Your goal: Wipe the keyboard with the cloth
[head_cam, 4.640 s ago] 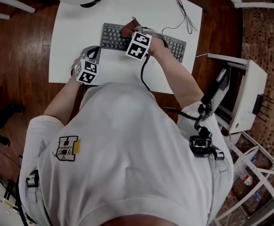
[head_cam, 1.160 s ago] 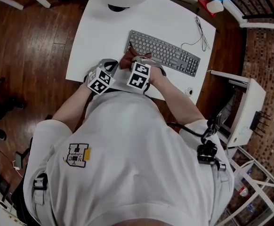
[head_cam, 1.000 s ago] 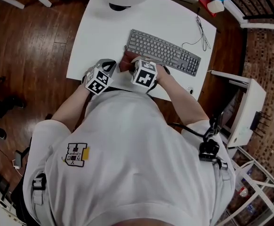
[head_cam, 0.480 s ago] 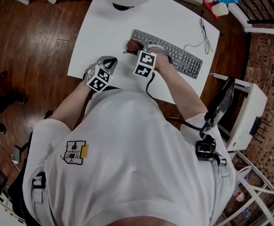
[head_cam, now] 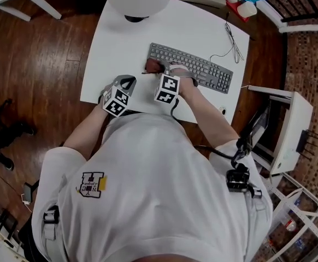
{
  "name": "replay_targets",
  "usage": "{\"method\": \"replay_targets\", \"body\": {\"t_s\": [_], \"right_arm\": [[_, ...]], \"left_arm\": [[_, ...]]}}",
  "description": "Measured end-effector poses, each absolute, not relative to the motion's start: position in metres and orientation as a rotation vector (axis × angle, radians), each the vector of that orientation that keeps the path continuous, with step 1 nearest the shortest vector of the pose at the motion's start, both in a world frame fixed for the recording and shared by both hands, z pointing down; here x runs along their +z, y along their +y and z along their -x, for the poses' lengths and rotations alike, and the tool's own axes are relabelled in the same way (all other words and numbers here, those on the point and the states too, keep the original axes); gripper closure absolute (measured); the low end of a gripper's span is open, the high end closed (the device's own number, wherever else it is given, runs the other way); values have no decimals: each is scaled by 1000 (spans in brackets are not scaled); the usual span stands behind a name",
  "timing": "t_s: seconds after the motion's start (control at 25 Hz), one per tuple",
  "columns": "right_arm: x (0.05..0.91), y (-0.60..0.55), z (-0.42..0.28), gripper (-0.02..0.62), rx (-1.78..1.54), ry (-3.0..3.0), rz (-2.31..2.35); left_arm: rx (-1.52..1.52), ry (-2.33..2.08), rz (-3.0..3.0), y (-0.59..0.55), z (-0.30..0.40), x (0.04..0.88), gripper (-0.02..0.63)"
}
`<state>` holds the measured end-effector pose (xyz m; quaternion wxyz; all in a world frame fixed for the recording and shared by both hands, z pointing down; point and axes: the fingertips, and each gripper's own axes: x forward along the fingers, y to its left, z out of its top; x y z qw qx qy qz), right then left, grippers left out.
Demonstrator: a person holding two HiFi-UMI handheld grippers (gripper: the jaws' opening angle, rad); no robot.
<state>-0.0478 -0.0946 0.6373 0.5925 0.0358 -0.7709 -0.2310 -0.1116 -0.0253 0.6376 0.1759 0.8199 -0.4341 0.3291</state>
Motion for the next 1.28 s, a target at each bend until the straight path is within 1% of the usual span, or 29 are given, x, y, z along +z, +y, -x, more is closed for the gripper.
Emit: {"method": "replay_targets", "body": {"t_s": [0.16, 0.32, 0.48, 0.52, 0.6, 0.64, 0.68, 0.72, 0.84, 0.96, 1.0, 1.08, 1.2, 1.24, 1.28], "right_arm": [[634, -84, 46, 499, -499, -1800, -52], [648, -43, 32, 499, -445, -1800, 4], [653, -34, 34, 493, -436, -1838, -42], [653, -36, 35, 481, -419, -1847, -52], [651, -36, 34, 429, -371, -1864, -53], [649, -35, 34, 391, -346, -1873, -52], [649, -34, 34, 337, -320, -1885, -53], [648, -32, 34, 305, -294, -1899, -57], [647, -28, 34, 285, -241, -1950, -105], [639, -30, 29, 285, -223, -1977, -176], [635, -31, 25, 290, -214, -1982, -205], [629, -31, 11, 348, -175, -1994, -286], [625, -30, -21, 504, -92, -1995, -444], [626, -28, -31, 539, -68, -1988, -487], [628, -25, -39, 555, -47, -1979, -522]], "left_arm": [[935, -1228, -2338, -29, 114, 634, 606], [946, -1219, -2344, -23, 110, 636, 606], [947, -1223, -2370, -24, 107, 635, 606], [945, -1231, -2379, -26, 107, 634, 606], [936, -1251, -2401, -30, 106, 628, 606], [928, -1269, -2417, -33, 105, 623, 606], [919, -1295, -2441, -36, 104, 616, 606], [909, -1323, -2477, -40, 102, 607, 606], [949, -1299, -2651, -46, 78, 587, 606], [1179, -1111, -2727, -42, 51, 608, 606], [1238, -1072, -2717, -41, 48, 618, 606], [1271, -1055, -2699, -40, 49, 629, 606], [1235, -1065, -2701, -40, 52, 634, 606], [1221, -1066, -2700, -40, 53, 635, 606], [1206, -1072, -2695, -40, 56, 635, 606]]}}
